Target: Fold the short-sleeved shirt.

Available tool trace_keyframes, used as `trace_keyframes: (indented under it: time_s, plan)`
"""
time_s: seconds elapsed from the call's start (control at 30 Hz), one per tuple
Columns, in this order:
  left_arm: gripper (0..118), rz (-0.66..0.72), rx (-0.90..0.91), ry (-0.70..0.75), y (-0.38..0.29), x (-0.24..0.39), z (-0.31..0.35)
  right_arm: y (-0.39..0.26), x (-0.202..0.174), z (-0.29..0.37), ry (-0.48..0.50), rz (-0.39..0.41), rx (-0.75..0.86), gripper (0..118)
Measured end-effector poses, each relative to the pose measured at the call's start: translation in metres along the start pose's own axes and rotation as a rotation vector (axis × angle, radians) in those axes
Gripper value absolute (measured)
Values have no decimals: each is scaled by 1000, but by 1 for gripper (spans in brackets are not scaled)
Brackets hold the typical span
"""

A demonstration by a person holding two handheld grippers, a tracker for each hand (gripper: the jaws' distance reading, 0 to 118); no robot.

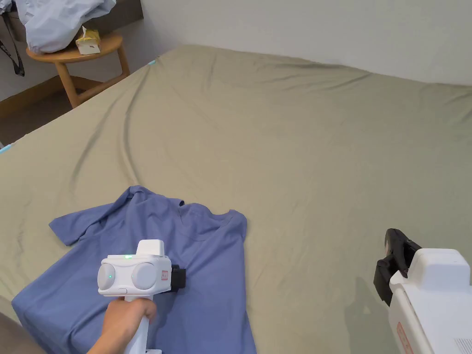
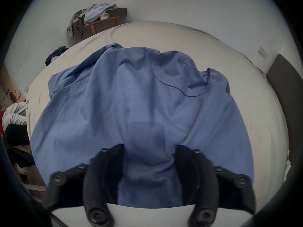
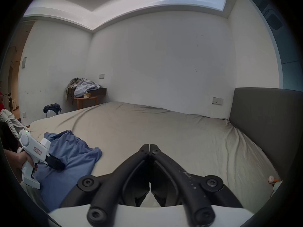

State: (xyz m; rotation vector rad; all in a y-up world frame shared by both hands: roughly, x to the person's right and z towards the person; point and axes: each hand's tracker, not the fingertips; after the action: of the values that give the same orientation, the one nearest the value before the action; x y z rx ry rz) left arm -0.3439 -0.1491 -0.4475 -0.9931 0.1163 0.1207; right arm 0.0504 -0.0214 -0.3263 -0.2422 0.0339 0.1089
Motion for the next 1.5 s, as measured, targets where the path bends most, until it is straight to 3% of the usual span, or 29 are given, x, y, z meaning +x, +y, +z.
trace_keyframes:
  time_s: [0.13, 0.37, 0.63, 0.87, 1.1, 1.33, 1.5]
  plan:
    - [4, -38, -3, 16, 1, 7, 10, -2, 7, 7, -3, -15, -6, 1]
    - [3, 61, 180, -71, 5, -4, 87, 6, 26, 28, -21, -34, 39, 1]
    - [3, 1, 379, -242, 33, 27, 221, 13, 54, 54, -57, -77, 92, 1]
    - [3, -143, 551, -497, 62, 121, 326, 18, 83, 83, -121, -103, 126, 1]
    - [3, -331, 632, -706, 84, 239, 377, 19, 134, 113, -238, -105, 163, 1]
    - [3, -476, 652, -820, 82, 342, 381, 15, 185, 146, -385, -89, 178, 1]
    - [3, -561, 547, -865, 57, 394, 339, 6, 209, 165, -460, -87, 160, 1]
